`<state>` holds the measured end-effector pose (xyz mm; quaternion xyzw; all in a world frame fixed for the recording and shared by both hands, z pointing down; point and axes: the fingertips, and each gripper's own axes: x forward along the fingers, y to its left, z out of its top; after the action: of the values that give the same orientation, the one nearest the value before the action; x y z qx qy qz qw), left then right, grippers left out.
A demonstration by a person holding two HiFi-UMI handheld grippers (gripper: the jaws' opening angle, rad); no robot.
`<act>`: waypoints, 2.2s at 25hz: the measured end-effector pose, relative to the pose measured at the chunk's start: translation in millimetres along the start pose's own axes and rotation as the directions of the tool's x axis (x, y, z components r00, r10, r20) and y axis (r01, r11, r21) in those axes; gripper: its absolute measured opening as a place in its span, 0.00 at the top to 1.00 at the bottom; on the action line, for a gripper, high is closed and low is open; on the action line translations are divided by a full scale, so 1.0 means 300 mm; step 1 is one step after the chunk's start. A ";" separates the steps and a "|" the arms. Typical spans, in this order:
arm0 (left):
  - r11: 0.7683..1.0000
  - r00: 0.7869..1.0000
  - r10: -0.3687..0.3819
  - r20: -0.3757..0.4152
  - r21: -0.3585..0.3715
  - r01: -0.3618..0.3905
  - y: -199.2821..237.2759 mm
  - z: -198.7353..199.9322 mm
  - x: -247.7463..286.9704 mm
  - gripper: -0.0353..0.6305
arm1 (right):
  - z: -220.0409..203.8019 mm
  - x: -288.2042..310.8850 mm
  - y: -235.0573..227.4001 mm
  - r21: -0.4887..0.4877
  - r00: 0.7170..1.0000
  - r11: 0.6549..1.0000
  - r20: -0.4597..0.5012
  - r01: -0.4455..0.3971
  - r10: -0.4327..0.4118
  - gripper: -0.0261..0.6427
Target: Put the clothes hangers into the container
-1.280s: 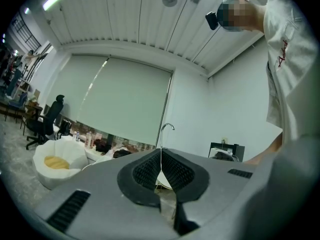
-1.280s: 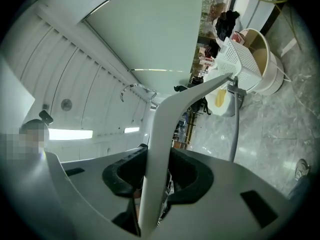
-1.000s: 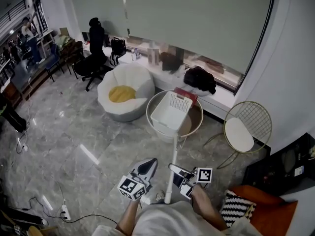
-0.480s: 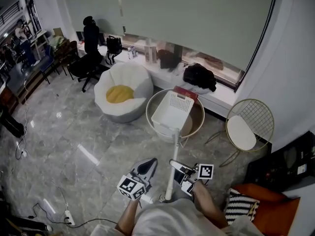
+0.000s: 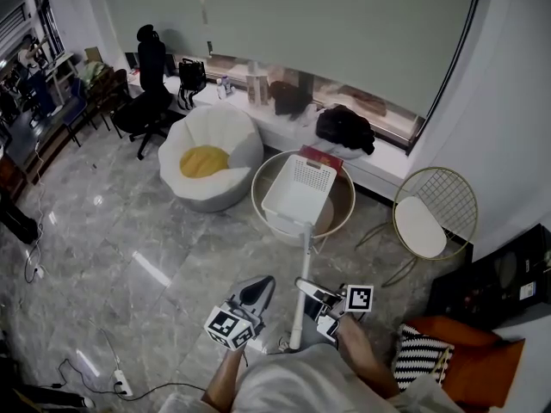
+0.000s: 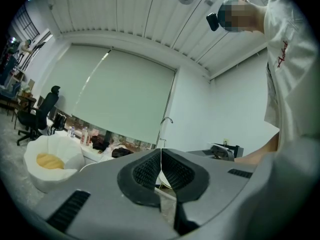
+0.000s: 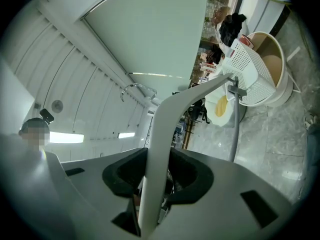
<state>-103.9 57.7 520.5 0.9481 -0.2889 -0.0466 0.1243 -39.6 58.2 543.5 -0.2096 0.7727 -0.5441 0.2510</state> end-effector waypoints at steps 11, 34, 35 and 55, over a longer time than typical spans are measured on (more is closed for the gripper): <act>1.000 1.000 0.007 -0.002 -0.016 -0.007 0.033 -0.026 0.046 0.90 | 0.032 0.015 -0.044 0.019 1.000 1.000 -0.008 0.003 -0.003 0.74; 0.998 0.998 0.060 -0.031 0.001 -0.060 0.367 0.091 0.424 0.90 | 0.496 0.230 -0.201 0.055 0.999 0.998 -0.024 -0.035 0.036 0.74; 0.998 0.998 0.061 -0.031 0.002 -0.061 0.376 0.096 0.445 0.90 | 0.519 0.236 -0.203 0.054 0.999 0.998 -0.025 -0.037 0.039 0.74; 0.995 0.995 0.097 -0.027 0.034 -0.096 0.517 0.193 0.834 0.90 | 0.911 0.288 -0.308 0.056 0.994 0.997 -0.090 -0.055 0.060 0.74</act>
<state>11.0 -218.7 501.3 0.9355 -0.3335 -0.0222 0.1150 65.7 -224.0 540.1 -0.1551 0.7743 -0.5661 0.2364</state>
